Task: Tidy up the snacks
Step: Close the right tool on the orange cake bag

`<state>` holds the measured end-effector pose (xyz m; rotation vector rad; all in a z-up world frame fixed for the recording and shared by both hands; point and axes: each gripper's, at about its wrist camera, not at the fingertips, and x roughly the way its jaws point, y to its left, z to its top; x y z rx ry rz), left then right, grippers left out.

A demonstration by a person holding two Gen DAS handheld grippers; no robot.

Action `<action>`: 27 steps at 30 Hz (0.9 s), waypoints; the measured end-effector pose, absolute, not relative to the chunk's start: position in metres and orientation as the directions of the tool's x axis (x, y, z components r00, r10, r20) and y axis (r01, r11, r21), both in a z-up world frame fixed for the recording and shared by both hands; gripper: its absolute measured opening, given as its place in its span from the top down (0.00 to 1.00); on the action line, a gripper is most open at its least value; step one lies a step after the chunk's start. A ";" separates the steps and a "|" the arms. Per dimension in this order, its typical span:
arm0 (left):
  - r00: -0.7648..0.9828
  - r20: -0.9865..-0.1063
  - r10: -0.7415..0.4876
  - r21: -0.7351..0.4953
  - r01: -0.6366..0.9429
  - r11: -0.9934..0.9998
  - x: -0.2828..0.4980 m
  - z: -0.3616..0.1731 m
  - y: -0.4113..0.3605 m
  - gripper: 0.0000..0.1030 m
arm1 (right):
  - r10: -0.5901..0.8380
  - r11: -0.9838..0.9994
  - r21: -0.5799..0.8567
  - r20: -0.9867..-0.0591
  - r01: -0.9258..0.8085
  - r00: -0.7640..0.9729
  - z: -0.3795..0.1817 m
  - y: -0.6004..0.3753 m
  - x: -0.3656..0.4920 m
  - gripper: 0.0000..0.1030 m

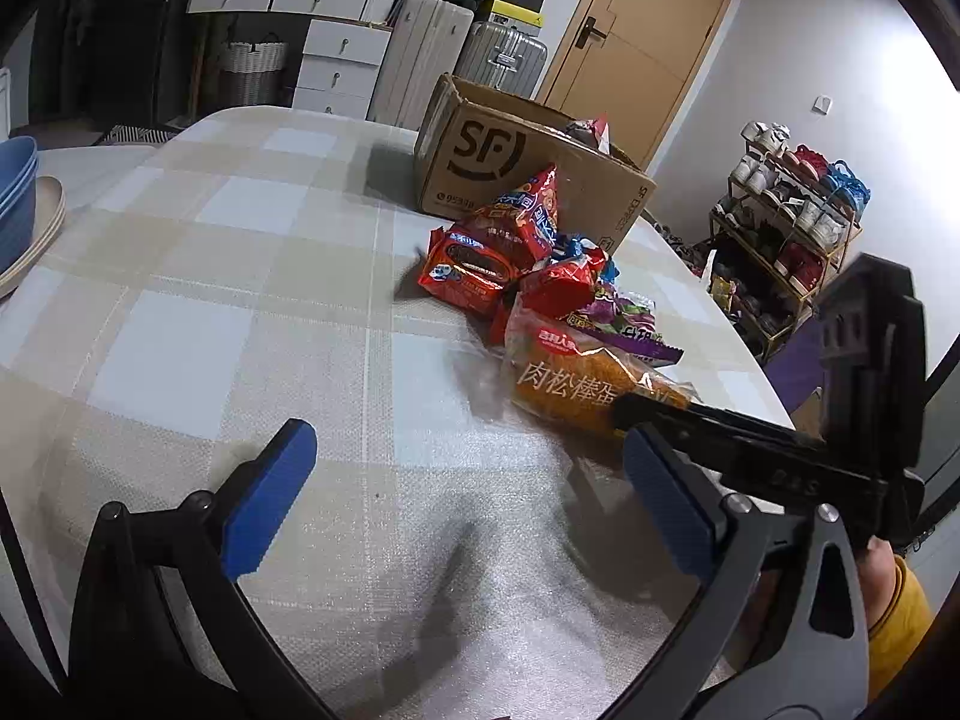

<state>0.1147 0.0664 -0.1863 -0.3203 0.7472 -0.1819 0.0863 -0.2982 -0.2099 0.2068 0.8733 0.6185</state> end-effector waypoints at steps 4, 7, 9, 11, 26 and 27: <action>0.722 -0.637 -0.271 -0.347 0.046 0.937 0.113 -0.187 0.067 0.01 | 0.614 0.789 0.469 -0.601 -0.396 0.511 -0.206 -0.316 0.071 0.64; 0.717 -0.644 -0.269 -0.353 0.034 0.935 0.116 -0.189 0.068 0.01 | 0.631 0.774 0.510 -0.566 -0.375 0.531 -0.205 -0.334 0.063 0.66; 0.713 -0.646 -0.270 -0.358 0.029 0.933 0.117 -0.191 0.069 0.01 | 0.635 0.768 0.531 -0.555 -0.358 0.537 -0.206 -0.345 0.060 0.66; 0.711 -0.651 -0.267 -0.356 0.025 0.934 0.116 -0.191 0.069 0.01 | 0.636 0.766 0.537 -0.557 -0.353 0.534 -0.207 -0.350 0.058 0.66; 0.701 -0.661 -0.268 -0.354 0.024 0.935 0.115 -0.193 0.068 0.01 | 0.551 0.818 0.338 -0.692 -0.464 0.467 -0.200 -0.325 0.021 0.57; 0.703 -0.659 -0.270 -0.358 0.024 0.934 0.114 -0.193 0.069 0.01 | 0.532 0.823 0.297 -0.700 -0.484 0.476 -0.198 -0.319 0.022 0.52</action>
